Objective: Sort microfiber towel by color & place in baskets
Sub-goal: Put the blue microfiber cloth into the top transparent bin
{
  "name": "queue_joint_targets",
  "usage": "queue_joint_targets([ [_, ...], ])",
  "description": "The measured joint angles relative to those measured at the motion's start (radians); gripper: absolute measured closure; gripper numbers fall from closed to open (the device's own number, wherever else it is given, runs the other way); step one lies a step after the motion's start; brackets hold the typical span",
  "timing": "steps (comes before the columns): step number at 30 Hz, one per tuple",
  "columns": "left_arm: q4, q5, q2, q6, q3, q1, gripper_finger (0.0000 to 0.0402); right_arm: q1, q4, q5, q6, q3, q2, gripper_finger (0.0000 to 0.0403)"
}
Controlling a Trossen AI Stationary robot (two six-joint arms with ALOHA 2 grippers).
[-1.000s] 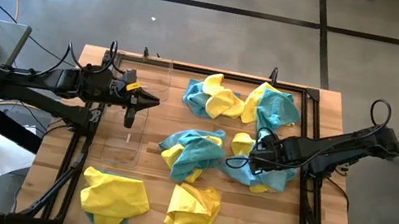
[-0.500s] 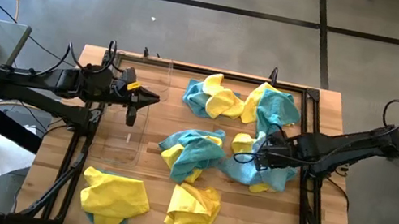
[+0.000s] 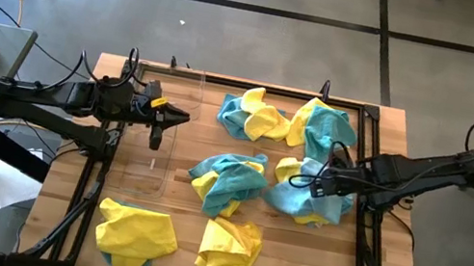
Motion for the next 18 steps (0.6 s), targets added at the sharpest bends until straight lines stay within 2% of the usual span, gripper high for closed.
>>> queue_joint_targets([
  [11, 0.0, 0.0, 0.0, 0.0, 0.0, 0.0, 0.0366, 0.0, 0.001, -0.003, -0.041, 0.0, 0.115, 0.0344],
  [15, 0.0, 0.0, 0.0, -0.002, 0.0, 0.0, 0.0366, 0.0, 0.001, -0.006, -0.041, 0.0, 0.129, 0.0343],
  [18, 0.0, 0.0, 0.0, -0.002, 0.0, 0.0, 0.0366, 0.0, 0.001, -0.005, -0.042, 0.0, 0.128, 0.0358],
])
